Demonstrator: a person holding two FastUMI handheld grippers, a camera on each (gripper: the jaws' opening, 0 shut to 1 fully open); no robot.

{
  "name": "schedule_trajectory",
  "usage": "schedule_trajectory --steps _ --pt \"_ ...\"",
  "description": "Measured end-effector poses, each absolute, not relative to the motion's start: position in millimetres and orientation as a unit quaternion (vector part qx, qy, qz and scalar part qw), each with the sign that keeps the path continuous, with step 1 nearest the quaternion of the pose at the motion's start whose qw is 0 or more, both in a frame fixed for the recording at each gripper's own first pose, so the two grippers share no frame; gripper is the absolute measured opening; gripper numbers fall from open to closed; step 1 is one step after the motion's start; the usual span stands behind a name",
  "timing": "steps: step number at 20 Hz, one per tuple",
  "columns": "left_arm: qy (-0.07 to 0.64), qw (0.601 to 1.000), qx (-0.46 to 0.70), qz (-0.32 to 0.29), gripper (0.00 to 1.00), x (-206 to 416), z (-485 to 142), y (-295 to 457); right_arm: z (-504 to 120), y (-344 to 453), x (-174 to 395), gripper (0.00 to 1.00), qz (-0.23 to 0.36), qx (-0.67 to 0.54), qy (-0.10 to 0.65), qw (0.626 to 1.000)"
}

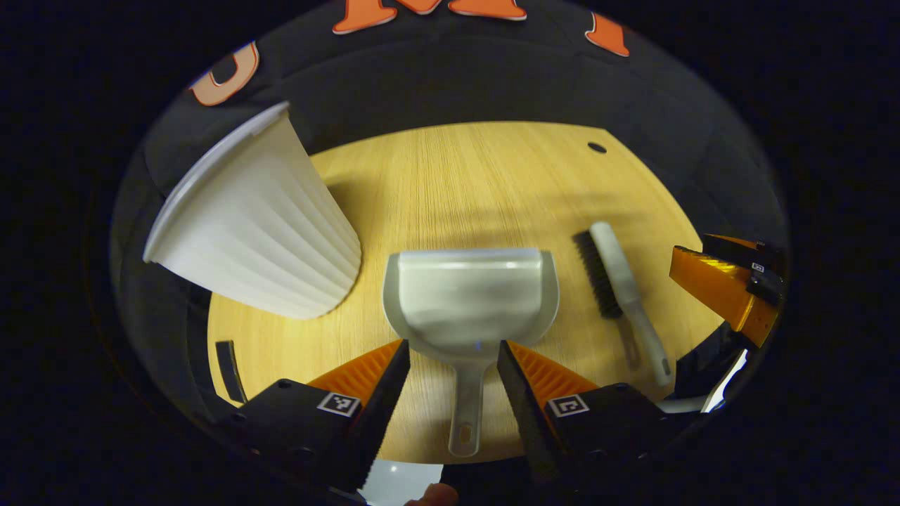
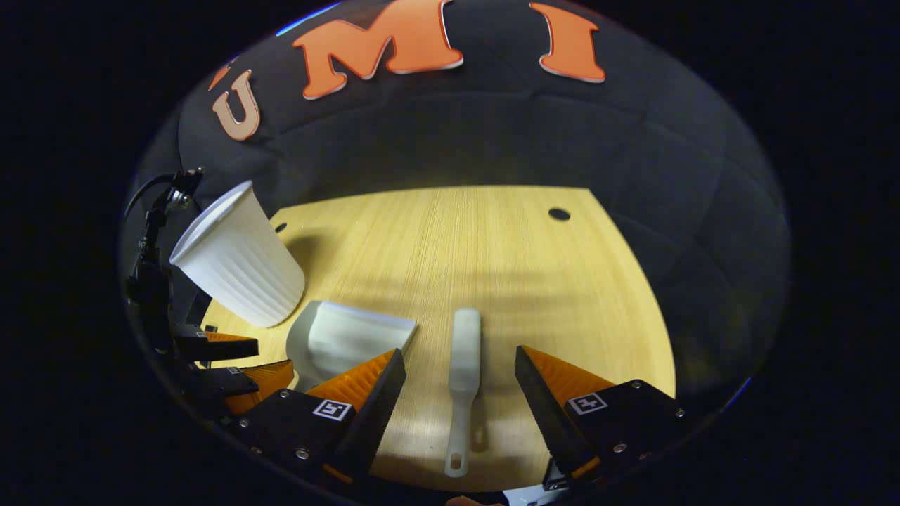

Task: Pick up the small broom and dustpan from the desktop, sweep the trash into the dustpan with the broom, and then empty the trash into the garbage bin.

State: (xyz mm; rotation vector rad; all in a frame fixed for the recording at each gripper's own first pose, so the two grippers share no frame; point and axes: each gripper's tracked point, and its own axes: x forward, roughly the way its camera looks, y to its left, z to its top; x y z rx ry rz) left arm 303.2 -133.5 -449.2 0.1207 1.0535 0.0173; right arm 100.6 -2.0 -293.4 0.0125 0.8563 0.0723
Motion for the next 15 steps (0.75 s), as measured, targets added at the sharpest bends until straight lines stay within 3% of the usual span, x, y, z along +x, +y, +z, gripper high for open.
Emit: schedule_trajectory --steps 1,4,8,10,15 --pt "0.470 0.880 0.060 0.015 0.90 317 -427 -131 -273 -4 111 0.96 0.033 -0.001 0.387 0.921" --pt "0.370 0.926 0.057 0.036 0.90 342 -347 -128 -216 -2 133 0.95 0.031 -0.007 0.305 0.952" --pt "0.178 0.979 0.077 0.069 0.90 372 -236 -140 -130 -8 150 0.95 0.017 -0.014 0.166 0.986" --pt "0.080 0.991 0.089 0.067 0.89 382 -211 -148 -102 -11 147 0.95 0.017 -0.023 0.112 0.993" --pt "-0.019 0.995 0.077 0.056 0.88 373 -163 -170 -39 -10 134 0.94 0.026 -0.002 0.007 1.000"
